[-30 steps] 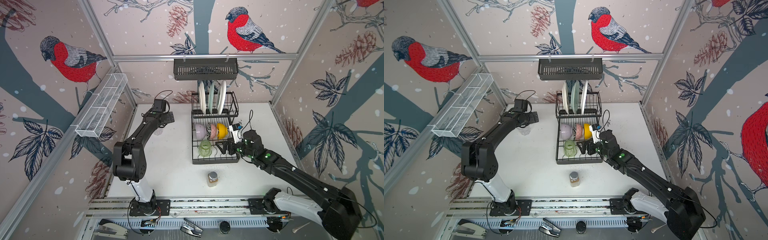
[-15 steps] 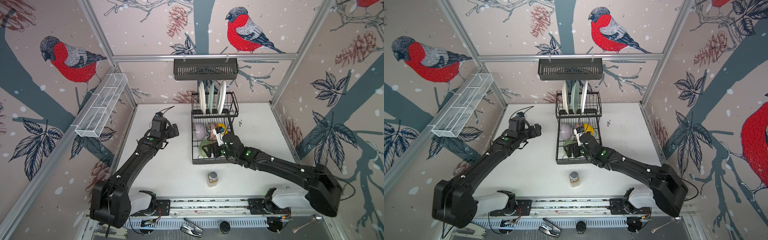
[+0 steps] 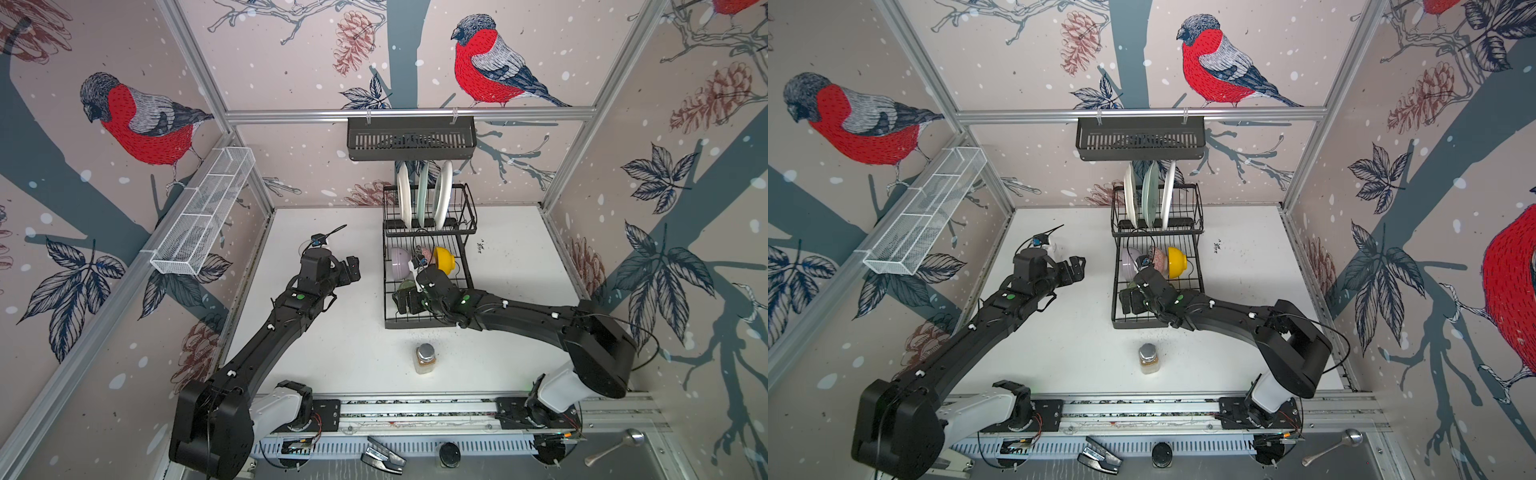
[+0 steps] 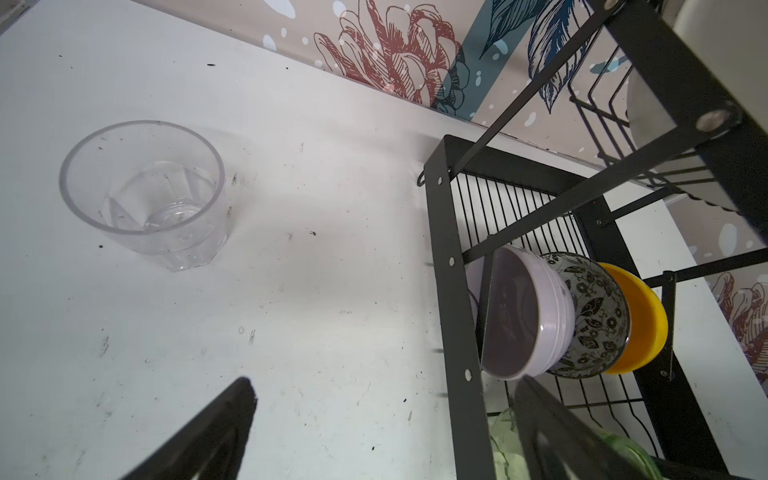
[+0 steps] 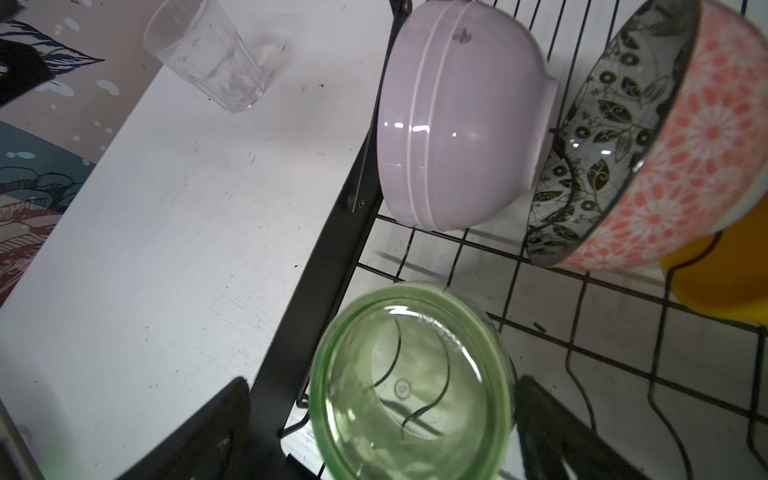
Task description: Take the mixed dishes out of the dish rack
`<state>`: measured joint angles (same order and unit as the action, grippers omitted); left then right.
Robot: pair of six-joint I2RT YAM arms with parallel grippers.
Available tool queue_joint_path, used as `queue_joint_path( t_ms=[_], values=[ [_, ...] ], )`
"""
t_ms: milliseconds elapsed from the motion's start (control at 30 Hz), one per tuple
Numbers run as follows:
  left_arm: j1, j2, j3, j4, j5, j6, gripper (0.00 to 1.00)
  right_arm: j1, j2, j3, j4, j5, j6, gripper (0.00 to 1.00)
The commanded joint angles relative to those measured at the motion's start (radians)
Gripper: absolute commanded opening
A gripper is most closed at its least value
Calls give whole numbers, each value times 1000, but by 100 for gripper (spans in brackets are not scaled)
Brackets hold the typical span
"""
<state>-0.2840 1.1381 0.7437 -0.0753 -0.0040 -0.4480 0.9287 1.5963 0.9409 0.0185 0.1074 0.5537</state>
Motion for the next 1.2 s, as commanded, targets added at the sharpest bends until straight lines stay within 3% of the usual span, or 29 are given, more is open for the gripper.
queue_joint_path(
  t_ms=[0,200,567,1167],
  values=[
    [-2,12,-4,72,24,-3,97,1,24,12,-14,58,33,94],
    [-2,34,-9,96,44,3,97,2,47,13,8,96,58,88],
    [-3,32,-17,109,63,0,97,2,87,36,20,131,48,92],
    [-15,27,-23,118,93,-8,97,-1,60,4,70,115,60,74]
  ],
)
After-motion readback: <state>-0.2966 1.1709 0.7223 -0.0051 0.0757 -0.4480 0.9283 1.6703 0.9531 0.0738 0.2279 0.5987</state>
